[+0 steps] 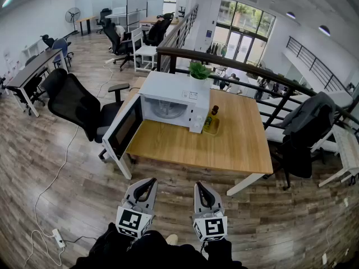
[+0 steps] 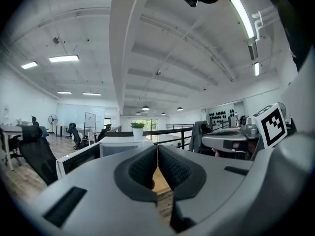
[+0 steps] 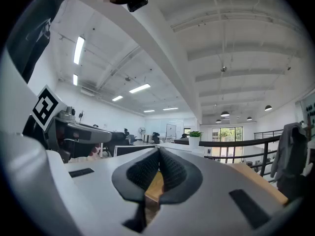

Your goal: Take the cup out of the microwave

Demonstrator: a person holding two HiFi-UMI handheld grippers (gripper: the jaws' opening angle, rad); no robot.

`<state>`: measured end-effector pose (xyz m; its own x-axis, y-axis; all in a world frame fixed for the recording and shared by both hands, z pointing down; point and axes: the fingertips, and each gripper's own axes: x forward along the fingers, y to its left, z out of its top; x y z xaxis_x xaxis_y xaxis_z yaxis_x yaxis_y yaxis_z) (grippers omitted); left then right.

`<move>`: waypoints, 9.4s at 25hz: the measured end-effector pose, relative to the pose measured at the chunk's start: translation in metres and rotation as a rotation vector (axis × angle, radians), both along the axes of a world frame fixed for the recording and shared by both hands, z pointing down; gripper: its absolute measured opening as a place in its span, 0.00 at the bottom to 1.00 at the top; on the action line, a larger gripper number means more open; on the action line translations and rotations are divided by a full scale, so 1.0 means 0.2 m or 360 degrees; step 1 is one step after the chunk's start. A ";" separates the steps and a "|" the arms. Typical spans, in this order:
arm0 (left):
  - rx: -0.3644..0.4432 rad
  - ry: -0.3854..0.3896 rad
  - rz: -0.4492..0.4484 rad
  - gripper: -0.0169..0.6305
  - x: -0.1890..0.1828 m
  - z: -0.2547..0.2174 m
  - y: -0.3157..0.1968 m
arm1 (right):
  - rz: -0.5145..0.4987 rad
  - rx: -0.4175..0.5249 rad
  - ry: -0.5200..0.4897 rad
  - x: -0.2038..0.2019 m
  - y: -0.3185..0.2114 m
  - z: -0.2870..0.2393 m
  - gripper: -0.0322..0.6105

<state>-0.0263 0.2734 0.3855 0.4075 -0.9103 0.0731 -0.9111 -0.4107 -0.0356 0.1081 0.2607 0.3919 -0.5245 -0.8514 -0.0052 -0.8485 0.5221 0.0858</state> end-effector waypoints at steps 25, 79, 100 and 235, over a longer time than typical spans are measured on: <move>-0.0014 -0.0023 -0.0031 0.07 -0.12 0.04 -0.65 | -0.0005 -0.0004 -0.0019 -0.10 -0.66 0.05 0.07; -0.0715 0.0026 0.0165 0.34 -0.48 1.16 -2.85 | 0.0201 -0.0594 0.0006 -0.49 -2.46 0.87 0.07; -0.0732 -0.0044 0.0342 0.26 -0.31 1.27 -2.97 | 0.0322 -0.0668 -0.0002 -0.41 -2.42 0.96 0.07; -0.0075 0.0020 -0.0080 0.06 -0.23 0.11 -0.88 | -0.0013 -0.0147 -0.0053 -0.07 -0.95 0.15 0.07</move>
